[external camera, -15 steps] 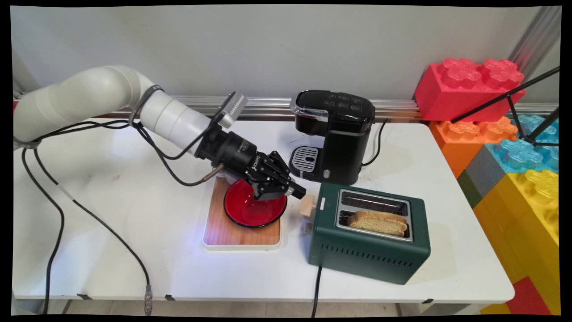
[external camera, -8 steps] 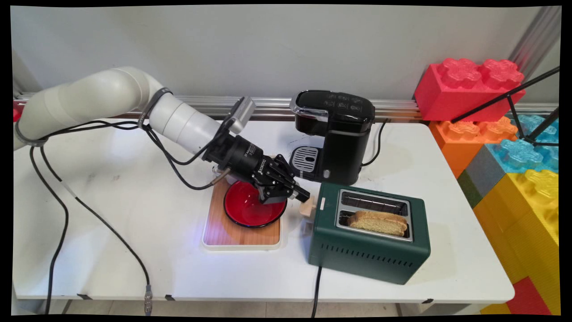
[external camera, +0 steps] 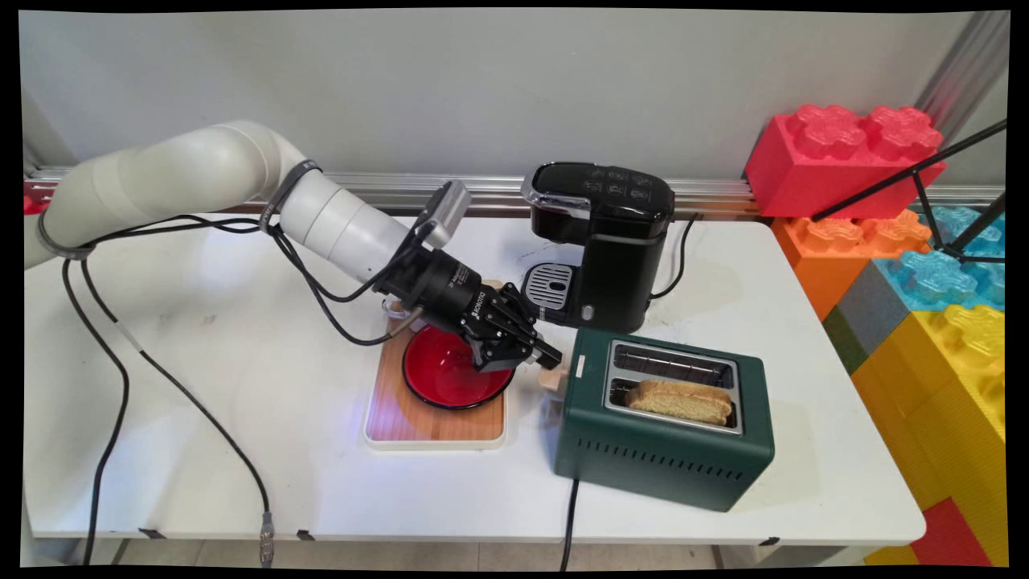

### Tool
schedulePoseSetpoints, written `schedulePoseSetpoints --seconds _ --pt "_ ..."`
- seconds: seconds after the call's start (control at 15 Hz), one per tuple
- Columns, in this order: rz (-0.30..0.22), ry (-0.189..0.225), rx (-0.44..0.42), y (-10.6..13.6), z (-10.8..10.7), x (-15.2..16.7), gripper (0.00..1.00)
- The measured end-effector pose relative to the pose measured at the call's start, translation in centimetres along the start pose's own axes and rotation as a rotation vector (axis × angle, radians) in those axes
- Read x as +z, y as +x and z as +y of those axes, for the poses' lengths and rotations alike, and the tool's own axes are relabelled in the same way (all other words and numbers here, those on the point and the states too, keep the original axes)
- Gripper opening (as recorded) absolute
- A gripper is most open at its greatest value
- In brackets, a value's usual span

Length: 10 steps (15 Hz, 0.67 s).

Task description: Press the toaster switch

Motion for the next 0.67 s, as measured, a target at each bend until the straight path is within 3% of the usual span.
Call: schedulePoseSetpoints --seconds 0.67 --pt "-0.041 0.001 0.001 0.24 -0.32 1.01 0.00"
